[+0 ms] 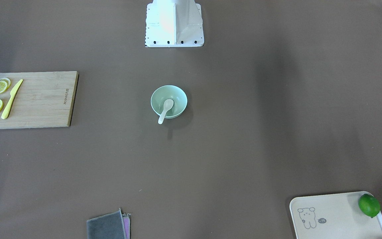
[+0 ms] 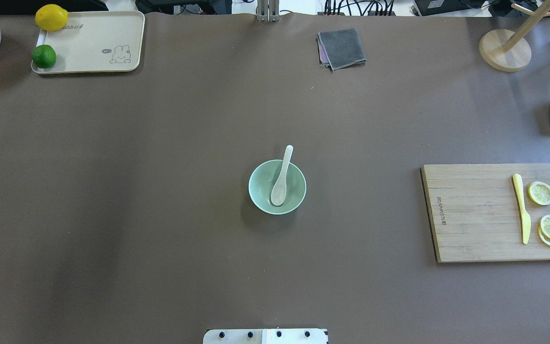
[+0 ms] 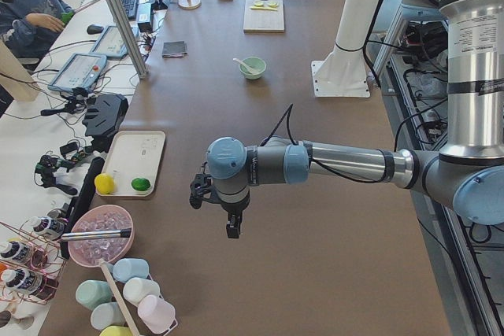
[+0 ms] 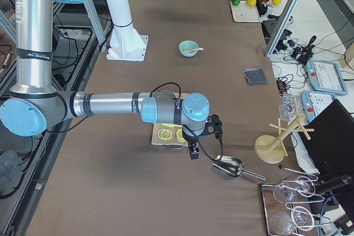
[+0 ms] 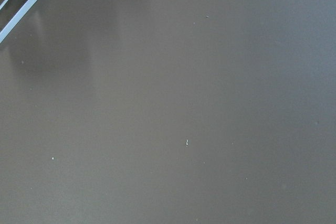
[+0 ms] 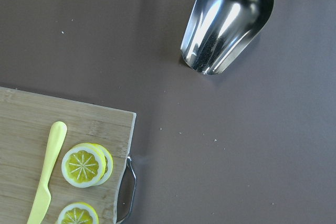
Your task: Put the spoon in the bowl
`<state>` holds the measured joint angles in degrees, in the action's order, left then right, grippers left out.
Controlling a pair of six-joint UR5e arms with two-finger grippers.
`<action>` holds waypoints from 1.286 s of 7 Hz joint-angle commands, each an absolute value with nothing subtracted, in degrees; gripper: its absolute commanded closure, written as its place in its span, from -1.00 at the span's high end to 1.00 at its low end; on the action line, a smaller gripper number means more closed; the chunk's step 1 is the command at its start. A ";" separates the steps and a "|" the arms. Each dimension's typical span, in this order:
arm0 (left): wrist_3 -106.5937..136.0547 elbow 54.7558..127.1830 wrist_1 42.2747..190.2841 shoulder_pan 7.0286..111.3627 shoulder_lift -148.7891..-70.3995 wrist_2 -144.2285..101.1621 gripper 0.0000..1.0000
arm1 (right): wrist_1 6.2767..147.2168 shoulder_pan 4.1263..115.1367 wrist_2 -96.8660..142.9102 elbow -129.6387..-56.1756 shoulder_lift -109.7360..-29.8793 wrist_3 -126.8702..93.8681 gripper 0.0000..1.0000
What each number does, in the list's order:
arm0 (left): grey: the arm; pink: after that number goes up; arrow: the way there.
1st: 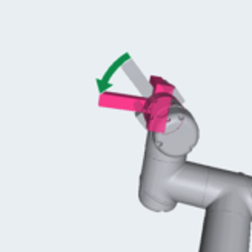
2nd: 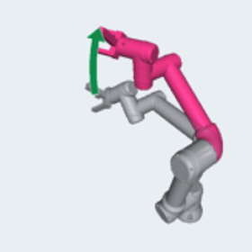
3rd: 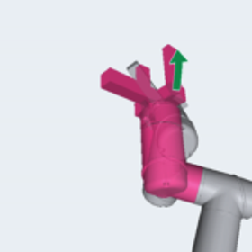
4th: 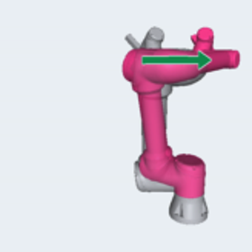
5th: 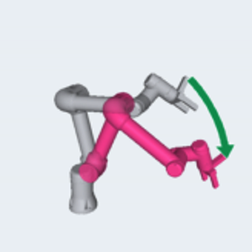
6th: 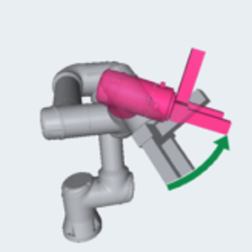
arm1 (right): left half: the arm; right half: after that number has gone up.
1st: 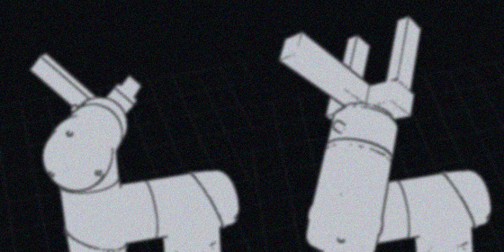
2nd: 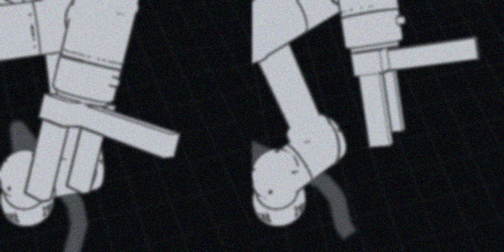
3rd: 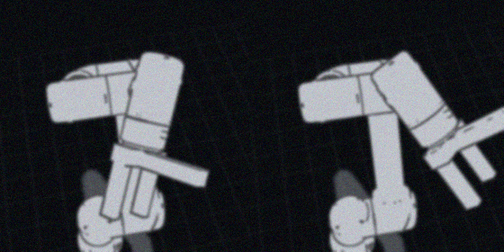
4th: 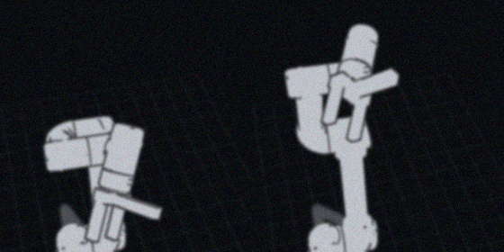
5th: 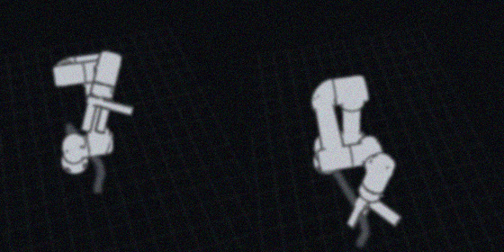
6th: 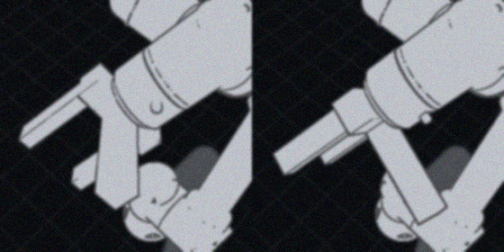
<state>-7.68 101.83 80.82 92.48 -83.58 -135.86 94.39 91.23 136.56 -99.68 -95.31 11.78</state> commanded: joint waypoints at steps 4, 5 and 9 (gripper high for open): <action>-7.65 100.55 80.86 93.16 -83.58 -135.88 0.96 | 94.66 91.23 134.57 -99.23 -95.27 11.95 1.00; -7.65 100.55 80.86 93.16 -83.58 -135.79 0.96 | 94.92 91.23 133.86 -99.32 -95.45 12.04 1.00; -7.56 100.81 80.95 93.25 -83.85 -135.97 0.96 | 95.10 91.23 133.86 -99.32 -95.36 12.04 1.00</action>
